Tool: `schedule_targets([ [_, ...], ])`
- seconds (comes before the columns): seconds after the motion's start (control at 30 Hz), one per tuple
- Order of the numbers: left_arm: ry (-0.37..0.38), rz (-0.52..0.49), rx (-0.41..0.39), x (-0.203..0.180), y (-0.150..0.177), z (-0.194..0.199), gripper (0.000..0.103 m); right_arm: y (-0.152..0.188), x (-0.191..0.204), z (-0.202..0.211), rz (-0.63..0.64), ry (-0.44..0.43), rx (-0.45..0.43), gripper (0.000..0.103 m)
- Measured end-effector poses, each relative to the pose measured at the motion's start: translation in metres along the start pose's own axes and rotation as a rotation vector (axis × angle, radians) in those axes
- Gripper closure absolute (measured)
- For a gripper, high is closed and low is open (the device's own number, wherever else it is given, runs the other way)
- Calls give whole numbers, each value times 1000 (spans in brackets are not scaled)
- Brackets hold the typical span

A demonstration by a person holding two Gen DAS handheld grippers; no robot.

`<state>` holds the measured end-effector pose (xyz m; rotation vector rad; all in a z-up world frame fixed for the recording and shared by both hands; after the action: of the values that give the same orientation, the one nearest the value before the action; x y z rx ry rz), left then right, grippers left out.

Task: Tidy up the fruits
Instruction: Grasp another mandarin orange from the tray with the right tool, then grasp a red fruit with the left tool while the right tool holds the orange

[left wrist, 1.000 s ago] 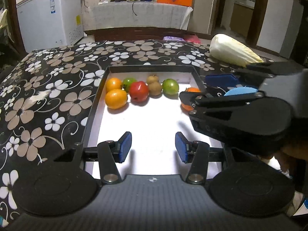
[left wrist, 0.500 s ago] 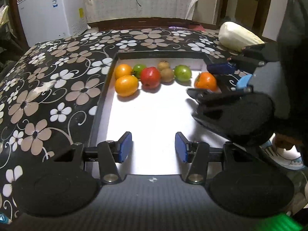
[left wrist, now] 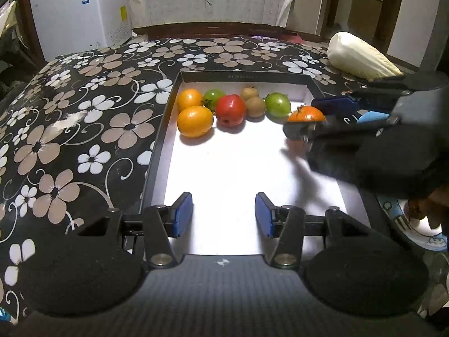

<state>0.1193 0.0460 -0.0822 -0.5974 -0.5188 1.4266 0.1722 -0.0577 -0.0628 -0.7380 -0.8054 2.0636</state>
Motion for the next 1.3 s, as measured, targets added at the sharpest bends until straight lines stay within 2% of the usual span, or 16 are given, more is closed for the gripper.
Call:
schedule_targets([
  [0.13,12,-5,0,-5,-4,1,47,-2,-23,10,-335,-177,-40,63],
  [0.23,18,-14,-7,-10,-11,0,47,3,-33,11,-481,-239,-43,63],
  [0.33,11,-39,-21,-16,-21,-4,47,2,-37,16,-564,-282,-68,63],
  [0.4,27,-48,-32,-19,-31,-9,47,-1,-37,21,-573,-280,-91,63],
  [0.5,-6,-93,-74,-18,-47,-14,47,-3,-43,28,-594,-264,-119,63],
  [0.63,5,-107,-81,-13,-61,-26,47,-7,-56,32,-630,-259,-155,63],
  [0.7,25,-107,-92,-9,-68,-29,47,-8,-58,33,-638,-259,-163,63],
  [0.77,93,-107,-103,-11,-74,-30,47,-9,-58,33,-645,-264,-168,63],
  [0.8,94,-121,-109,-12,-76,-31,47,-10,-58,33,-648,-268,-169,63],
  [0.83,83,-141,-113,-13,-78,-33,47,-10,-58,33,-647,-268,-170,63],
  [0.97,122,-169,-116,-14,-80,-36,47,-10,-58,35,-644,-267,-175,63],
  [1.2,147,-232,-113,-24,-78,-42,47,-9,-60,35,-652,-267,-175,63],
  [1.3,139,-269,-123,-28,-77,-45,47,-9,-61,35,-652,-265,-175,63],
])
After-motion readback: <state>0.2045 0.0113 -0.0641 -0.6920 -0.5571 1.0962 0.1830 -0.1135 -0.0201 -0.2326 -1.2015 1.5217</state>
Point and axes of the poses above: each gripper's, at about its wrist camera, not at the fingertips, and z roughly against the way its jaws point, x to its left, y to its underside, the point moved 8 cm from there along -z, roughly the way its jaws point
